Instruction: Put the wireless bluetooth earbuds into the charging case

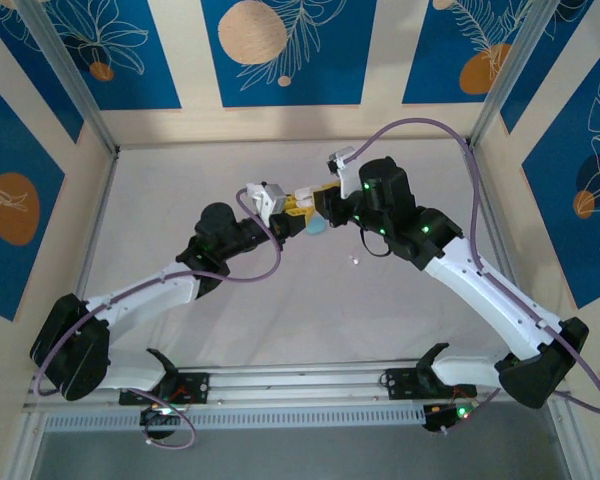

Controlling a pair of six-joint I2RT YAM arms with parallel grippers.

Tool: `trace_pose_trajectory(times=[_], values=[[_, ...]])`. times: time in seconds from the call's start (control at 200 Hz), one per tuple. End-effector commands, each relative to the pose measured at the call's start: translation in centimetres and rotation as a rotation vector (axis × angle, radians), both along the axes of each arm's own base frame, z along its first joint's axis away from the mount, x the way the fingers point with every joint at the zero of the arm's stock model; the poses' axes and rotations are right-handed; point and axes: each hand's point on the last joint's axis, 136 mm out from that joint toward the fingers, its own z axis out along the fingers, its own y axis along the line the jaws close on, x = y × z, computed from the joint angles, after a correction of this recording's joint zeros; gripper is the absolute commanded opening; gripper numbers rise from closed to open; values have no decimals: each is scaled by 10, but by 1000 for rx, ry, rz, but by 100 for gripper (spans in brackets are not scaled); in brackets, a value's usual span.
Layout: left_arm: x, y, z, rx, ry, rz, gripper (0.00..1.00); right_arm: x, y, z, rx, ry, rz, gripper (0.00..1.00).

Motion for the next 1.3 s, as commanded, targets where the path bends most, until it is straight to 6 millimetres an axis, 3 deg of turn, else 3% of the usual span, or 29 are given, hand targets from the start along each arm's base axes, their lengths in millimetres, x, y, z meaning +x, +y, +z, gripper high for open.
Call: trace_pose_trajectory(times=[0.0,0.26,0.56,0.95,1.171,1.296], values=[[-8,-3,30,-71,-67,-29,20,-1,1,-2,-41,-2,22,22],[-5,0,34,-73,-80,-3,20,-22,11,-15,-41,77,157,28],[-8,0,36,-77,-87,-21,20,-18,8,-15,-11,129,122,35],[-10,-1,32,-57,-92,-26,20,-19,4,19,195,229,115,58],[-10,0,31,-52,-93,-21,20,-18,-1,30,253,252,107,60],[-11,1,31,-47,-98,-17,20,-11,-14,29,248,249,33,57]])
